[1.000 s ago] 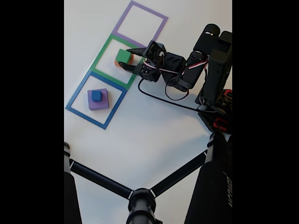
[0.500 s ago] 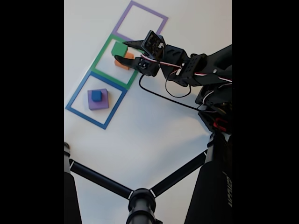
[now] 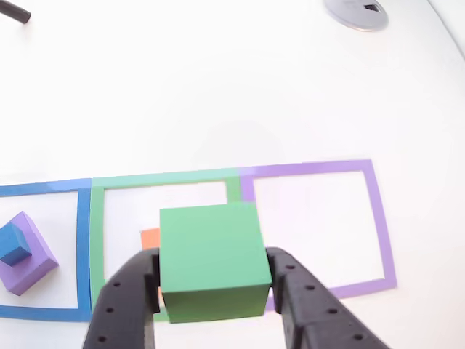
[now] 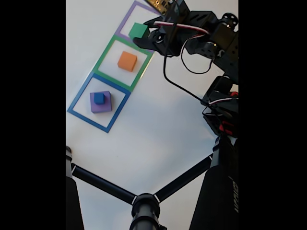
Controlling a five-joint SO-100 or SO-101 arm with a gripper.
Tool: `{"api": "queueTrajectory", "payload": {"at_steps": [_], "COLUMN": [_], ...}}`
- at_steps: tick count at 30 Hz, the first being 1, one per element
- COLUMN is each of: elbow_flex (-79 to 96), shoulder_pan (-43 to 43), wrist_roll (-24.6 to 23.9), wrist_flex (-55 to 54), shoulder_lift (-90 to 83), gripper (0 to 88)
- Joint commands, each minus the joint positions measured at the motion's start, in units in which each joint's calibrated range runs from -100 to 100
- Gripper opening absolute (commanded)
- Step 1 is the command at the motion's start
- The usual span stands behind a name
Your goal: Tower of hanoi
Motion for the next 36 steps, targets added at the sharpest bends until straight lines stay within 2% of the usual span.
{"api": "queueTrajectory", "payload": {"at_steps": [1,9,22,25,29,36], "elbow_flex": [-17.70,-30.34,-27.70,-19.97,-5.43,22.75], "shoulder_pan": [2.62,11.83,25.06,26.50,28.70,30.81], "wrist_roll": [0.00,0.00,0.00,0.00,0.00,0.00], "wrist_flex": [17.46,32.04,31.80,25.97,12.36,-23.35], "shoulder_lift": [-1.87,-1.95,-2.43,-4.21,-6.31,-4.29], "gripper": [5.4,5.3,5.4,5.6,5.6,5.6]}}
